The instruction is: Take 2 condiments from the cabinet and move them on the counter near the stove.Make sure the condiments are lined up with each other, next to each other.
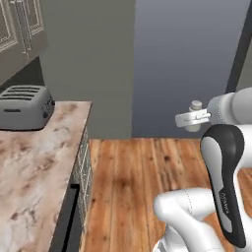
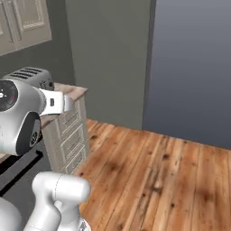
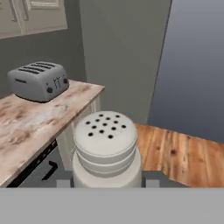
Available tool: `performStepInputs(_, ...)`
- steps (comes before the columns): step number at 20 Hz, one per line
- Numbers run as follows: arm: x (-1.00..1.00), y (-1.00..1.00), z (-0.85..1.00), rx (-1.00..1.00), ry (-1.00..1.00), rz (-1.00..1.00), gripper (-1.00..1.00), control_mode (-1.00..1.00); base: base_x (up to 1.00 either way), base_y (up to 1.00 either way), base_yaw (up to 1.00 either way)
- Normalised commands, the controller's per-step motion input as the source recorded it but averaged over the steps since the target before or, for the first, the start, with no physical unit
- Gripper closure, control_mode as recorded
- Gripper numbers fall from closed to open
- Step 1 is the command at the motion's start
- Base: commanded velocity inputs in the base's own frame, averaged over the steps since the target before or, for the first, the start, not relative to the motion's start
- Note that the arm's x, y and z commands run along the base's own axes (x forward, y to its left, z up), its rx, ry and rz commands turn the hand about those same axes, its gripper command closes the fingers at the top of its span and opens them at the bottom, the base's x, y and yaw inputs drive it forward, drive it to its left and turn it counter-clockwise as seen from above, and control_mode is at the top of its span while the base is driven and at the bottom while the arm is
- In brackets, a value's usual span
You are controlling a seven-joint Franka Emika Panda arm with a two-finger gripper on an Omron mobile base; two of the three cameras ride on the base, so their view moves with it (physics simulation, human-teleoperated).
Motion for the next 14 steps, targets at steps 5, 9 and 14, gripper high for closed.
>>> performStepInputs(5,0.0,0.0,0.0,0.0,0.0,0.0,1.0,1.0,0.0,-0.05,-0.7)
performStepInputs(9,0.0,0.0,0.0,0.0,0.0,0.0,1.0,1.0,0.0,-0.08,-0.68)
performStepInputs(14,0.0,0.0,0.0,0.0,0.0,0.0,1.0,1.0,0.0,-0.09,-0.66)
